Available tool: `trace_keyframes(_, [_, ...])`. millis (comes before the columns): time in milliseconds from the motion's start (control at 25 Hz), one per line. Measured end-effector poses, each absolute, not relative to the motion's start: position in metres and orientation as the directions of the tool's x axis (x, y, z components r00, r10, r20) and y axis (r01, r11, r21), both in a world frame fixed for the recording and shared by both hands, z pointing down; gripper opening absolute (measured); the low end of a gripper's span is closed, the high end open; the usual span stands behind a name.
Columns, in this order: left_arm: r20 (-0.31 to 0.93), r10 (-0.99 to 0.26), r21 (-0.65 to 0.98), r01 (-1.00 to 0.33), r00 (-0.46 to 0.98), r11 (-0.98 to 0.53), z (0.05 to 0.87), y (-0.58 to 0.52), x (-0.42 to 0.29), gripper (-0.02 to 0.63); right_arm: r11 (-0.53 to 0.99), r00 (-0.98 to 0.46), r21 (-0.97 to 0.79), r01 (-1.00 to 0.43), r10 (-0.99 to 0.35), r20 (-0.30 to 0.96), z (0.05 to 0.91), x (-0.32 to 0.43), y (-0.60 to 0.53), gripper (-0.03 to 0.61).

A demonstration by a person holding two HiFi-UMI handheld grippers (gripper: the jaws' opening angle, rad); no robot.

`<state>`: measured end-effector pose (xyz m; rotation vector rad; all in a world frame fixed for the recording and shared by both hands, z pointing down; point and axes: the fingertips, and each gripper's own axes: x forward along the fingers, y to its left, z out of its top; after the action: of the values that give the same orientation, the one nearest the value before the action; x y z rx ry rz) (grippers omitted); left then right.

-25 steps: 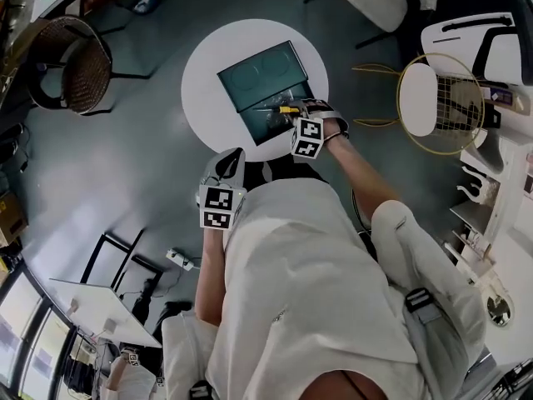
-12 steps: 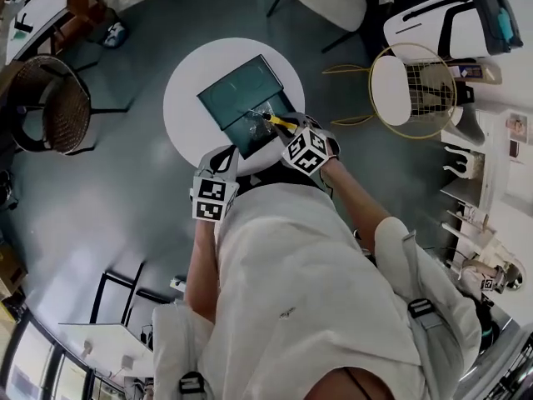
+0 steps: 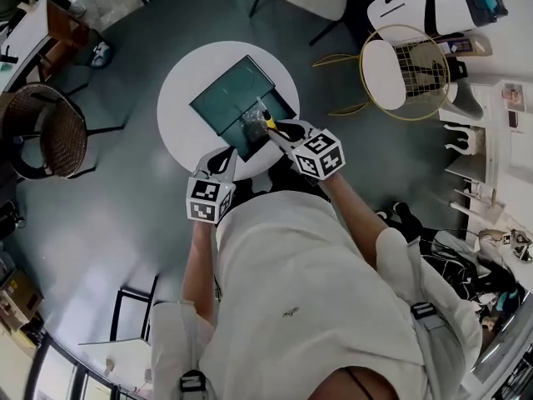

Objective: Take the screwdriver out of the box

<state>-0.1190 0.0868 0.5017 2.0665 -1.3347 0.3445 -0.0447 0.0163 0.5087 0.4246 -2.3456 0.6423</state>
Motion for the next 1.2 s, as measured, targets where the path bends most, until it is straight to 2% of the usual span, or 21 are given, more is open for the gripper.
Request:
trace_keyframes(120, [0.498,-0.752,0.417,-0.879,0.433,-0.230,0.484,0.088,-0.119,0.009,0.793,-0.783,-0.416,-0.446,-0.120,0.611,0.493,-0.044,0.019,0.081])
trace_keyframes(320, [0.450,-0.817,0.418,-0.894,0.361,-0.164,0.458,0.088,-0.113,0.009,0.810,-0.851,-0.458,-0.366,-0.092,0.518,0.464,-0.034,0.017,0.081])
trace_keyframes(640, [0.404,-0.882,0.557,-0.830,0.241,0.028,0.444,0.098,-0.048,0.009,0.806,-0.936,-0.541,-0.242,-0.047,0.348,0.422,0.037,0.014,0.083])
trace_keyframes(920, [0.390,-0.915,0.506,-0.855,0.108,0.115,0.424,0.119,0.015,0.009,0.814,-0.970,-0.571,-0.111,0.035,0.239,0.408,0.103,0.029,0.083])
trace_keyframes(1200, [0.338,-0.940,0.481,-0.852,-0.036,0.205,0.394,0.140,0.058,0.009,0.807,-0.973,-0.590,0.026,0.155,0.170,0.388,0.133,0.043,0.083])
